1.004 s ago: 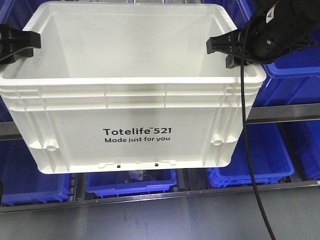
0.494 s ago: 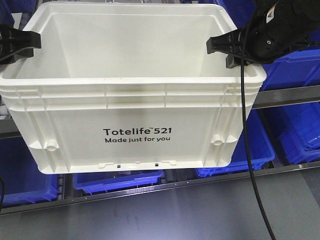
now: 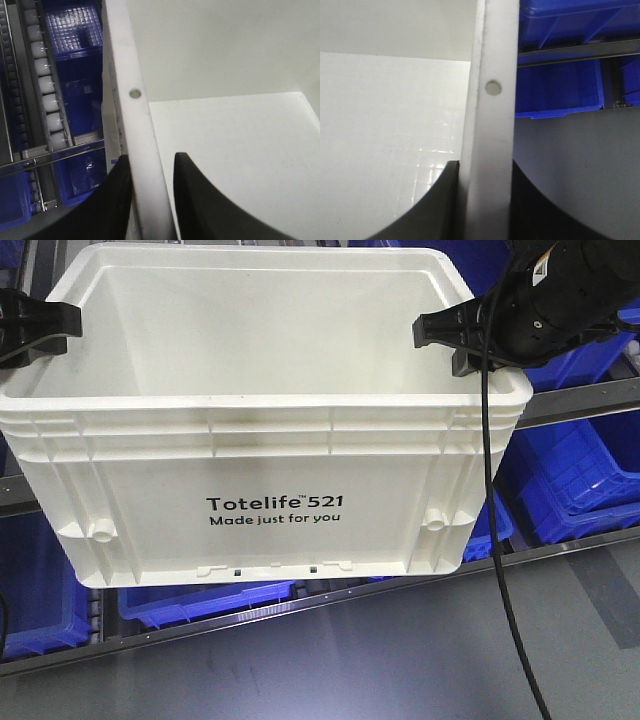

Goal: Move bin from left to right shelf
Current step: 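Hold the crate with both grippers while the base turns away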

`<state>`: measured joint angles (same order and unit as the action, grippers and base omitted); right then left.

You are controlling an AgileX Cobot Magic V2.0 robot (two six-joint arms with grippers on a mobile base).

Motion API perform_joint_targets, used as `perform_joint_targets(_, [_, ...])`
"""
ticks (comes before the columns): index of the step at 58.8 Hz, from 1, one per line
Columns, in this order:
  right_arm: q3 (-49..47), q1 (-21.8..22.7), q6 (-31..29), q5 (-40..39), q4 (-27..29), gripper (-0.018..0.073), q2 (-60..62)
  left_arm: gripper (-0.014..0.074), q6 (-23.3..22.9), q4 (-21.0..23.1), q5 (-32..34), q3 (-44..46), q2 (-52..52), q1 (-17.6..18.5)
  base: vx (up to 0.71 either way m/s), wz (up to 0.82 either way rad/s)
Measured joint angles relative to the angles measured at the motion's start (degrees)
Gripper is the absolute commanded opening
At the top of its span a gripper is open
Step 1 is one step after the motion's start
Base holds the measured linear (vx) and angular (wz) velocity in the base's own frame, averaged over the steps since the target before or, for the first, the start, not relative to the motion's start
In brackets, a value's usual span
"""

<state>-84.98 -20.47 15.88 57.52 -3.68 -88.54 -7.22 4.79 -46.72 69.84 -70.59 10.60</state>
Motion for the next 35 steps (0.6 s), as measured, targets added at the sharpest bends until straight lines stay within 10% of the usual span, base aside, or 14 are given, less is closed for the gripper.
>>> perform_joint_targets(35, [0.0,0.0,0.0,0.0,0.0,0.0019,0.0,0.0102,0.0,0.0,0.0,0.0,0.0,0.0,-0.03,-0.14])
